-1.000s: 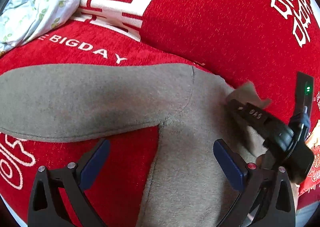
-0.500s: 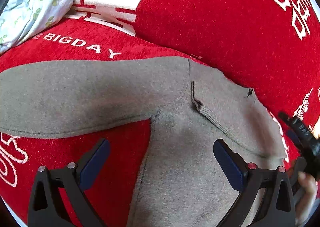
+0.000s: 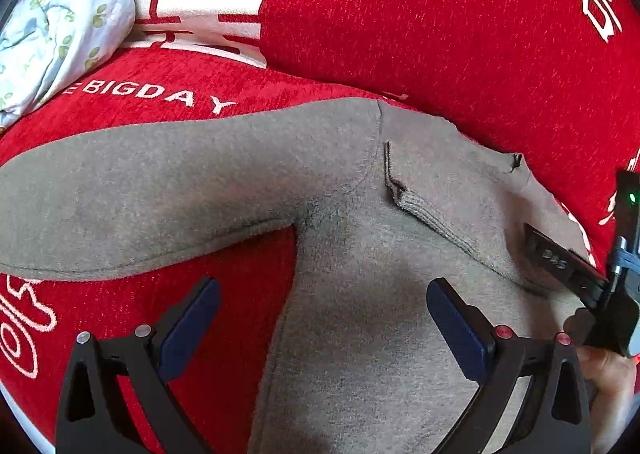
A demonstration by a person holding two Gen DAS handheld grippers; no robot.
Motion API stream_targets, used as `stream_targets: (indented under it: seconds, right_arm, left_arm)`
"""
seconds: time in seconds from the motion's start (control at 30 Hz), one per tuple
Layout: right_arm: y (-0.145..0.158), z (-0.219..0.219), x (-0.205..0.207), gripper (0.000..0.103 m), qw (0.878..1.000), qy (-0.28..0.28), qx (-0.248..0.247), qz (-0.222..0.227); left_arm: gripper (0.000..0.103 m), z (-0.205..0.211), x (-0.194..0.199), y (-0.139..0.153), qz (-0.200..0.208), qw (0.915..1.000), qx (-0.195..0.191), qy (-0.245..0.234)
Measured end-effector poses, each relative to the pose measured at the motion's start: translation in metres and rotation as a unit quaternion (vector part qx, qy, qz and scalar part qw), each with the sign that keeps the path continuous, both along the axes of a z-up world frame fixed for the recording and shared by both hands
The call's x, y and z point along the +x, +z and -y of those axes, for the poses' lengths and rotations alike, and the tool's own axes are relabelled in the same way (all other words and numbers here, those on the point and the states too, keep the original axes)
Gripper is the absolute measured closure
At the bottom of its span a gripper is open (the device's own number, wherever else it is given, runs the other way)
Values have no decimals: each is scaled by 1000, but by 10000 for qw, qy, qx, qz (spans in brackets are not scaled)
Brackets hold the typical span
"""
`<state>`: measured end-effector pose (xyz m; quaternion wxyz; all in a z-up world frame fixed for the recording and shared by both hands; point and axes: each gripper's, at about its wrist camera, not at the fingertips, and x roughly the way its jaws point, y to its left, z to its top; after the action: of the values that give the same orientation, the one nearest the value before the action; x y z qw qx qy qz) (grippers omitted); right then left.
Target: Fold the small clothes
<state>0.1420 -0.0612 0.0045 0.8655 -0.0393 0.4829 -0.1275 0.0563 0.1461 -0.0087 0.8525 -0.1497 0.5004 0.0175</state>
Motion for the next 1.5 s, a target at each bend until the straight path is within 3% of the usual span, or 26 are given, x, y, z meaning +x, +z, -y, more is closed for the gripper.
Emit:
stream_targets:
  seconds: [0.2, 0.33, 0.43, 0.53, 0.63, 0.7, 0.77, 0.87, 0.93, 1.0, 1.07, 1.1, 1.13, 1.23, 1.3, 1.37, 1.4, 1.43, 1.5]
  right_arm:
    - [0, -47, 2, 14, 9904, 191, -1366, 3]
    - [6, -68, -1, 12, 9880, 714, -1366, -80]
    - [2, -103, -6, 12, 9775, 1235, -1706, -71]
    - [10, -125, -13, 11, 9746, 1742, -1407, 50]
    - [22, -124, -15, 11, 9697, 2350, 660, -123]
    - [27, -122, -20, 11, 9709, 2245, 834, 71]
    - [26, -125, -25, 11, 9693, 2375, 597, 235]
    - [15, -130, -31, 11, 9699, 2407, 337, 156]
    - [2, -130, -27, 11, 9707, 2384, 306, -26]
    - [2, -130, -25, 11, 9713, 2349, 385, 6]
    - [1, -131, -27, 11, 9713, 2349, 365, 5]
    - [2, -131, -29, 11, 9713, 2352, 358, 16]
    - [4, -130, -30, 11, 9711, 2361, 351, 34]
    - [12, -124, -40, 11, 9693, 2425, 376, 148]
    - [21, -113, -51, 11, 9676, 2471, 435, 294]
    - [28, -99, -60, 11, 9669, 2472, 505, 390]
    - [33, -87, -66, 11, 9669, 2443, 579, 458]
    - [36, -79, -69, 11, 9669, 2417, 641, 502]
    - [41, -57, -76, 11, 9679, 2303, 807, 594]
  left_arm:
    - [0, -6, -2, 2, 12, 10000, -38, 56]
    - [0, -14, -3, 4, 29, 9999, -58, 133]
    - [0, -24, -3, 6, 47, 9996, -22, 260]
    - [0, -47, -5, 11, 105, 9985, 44, 537]
    - [0, -80, -10, 16, 139, 9935, 199, 1110]
    - [0, -113, -16, 16, 33, 9828, 423, 1798]
    - [0, -147, -28, 13, -196, 9617, 710, 2640]
    - [0, -204, -60, 3, -466, 9149, 475, 3982]
    - [0, -241, -85, -4, -538, 8784, 223, 4744]
    - [0, -265, -94, -5, -576, 8596, 260, 5071]
    - [0, -293, -92, -10, -659, 8471, 155, 5271]
    - [0, -300, -87, -9, -695, 8474, 186, 5260]
    - [0, -306, -80, -8, -729, 8531, 160, 5164]
    - [1, -303, -54, -5, -581, 8921, 230, 4475]
    - [22, -296, -46, -2, -526, 8988, 446, 4328]
    - [93, -292, -43, 5, -310, 9067, 433, 4184]
    - [92, -294, -44, 4, -130, 9139, -43, 4057]
    - [92, -295, -46, 3, -19, 9141, -356, 4040]
    - [92, -290, -46, 8, 50, 9126, -53, 4089]
